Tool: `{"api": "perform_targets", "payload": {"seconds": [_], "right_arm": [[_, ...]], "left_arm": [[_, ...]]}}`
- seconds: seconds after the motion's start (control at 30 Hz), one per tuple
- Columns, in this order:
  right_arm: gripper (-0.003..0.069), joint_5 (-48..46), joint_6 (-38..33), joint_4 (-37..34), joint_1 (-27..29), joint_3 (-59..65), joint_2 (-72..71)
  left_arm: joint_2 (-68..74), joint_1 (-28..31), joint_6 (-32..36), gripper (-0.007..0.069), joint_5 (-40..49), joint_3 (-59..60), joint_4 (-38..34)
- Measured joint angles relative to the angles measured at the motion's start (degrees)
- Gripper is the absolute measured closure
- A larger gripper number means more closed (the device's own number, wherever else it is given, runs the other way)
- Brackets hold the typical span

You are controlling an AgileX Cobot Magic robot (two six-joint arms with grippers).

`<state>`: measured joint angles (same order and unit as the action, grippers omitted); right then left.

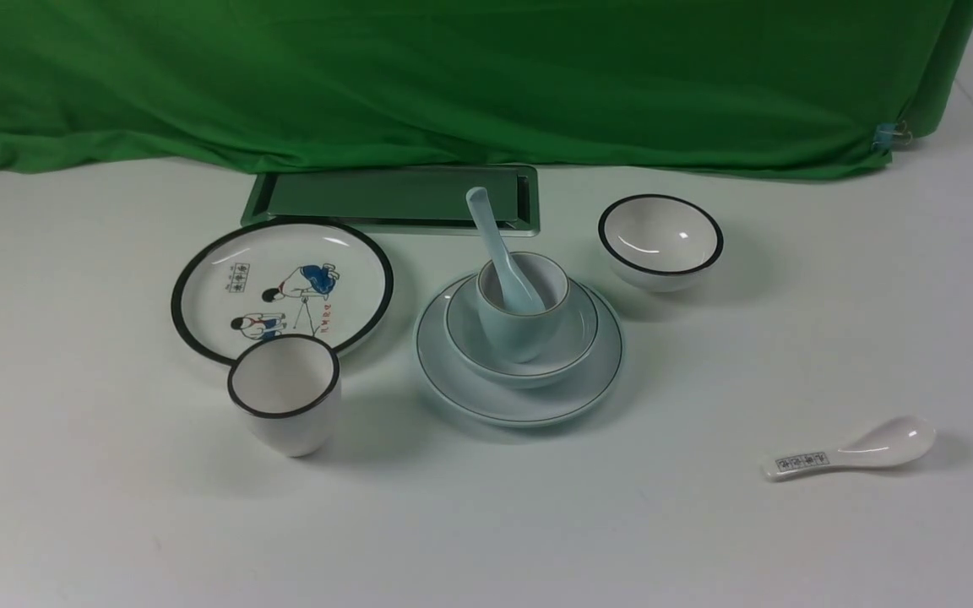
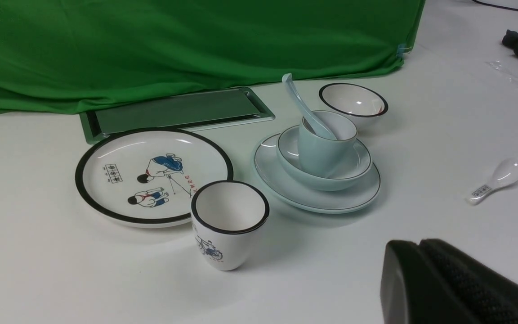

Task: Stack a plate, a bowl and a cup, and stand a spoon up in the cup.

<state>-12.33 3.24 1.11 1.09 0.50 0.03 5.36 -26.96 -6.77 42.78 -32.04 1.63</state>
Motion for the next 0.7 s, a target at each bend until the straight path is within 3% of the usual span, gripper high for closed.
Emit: {"api": "perform_targets", "payload": {"seconds": [0.7], "right_arm": [[0.062,0.0,0.0,0.1,1.2,0.0,0.0]], "left_arm": [[0.0,0.0,0.0,0.0656,0.0,0.0,0.0]]}}
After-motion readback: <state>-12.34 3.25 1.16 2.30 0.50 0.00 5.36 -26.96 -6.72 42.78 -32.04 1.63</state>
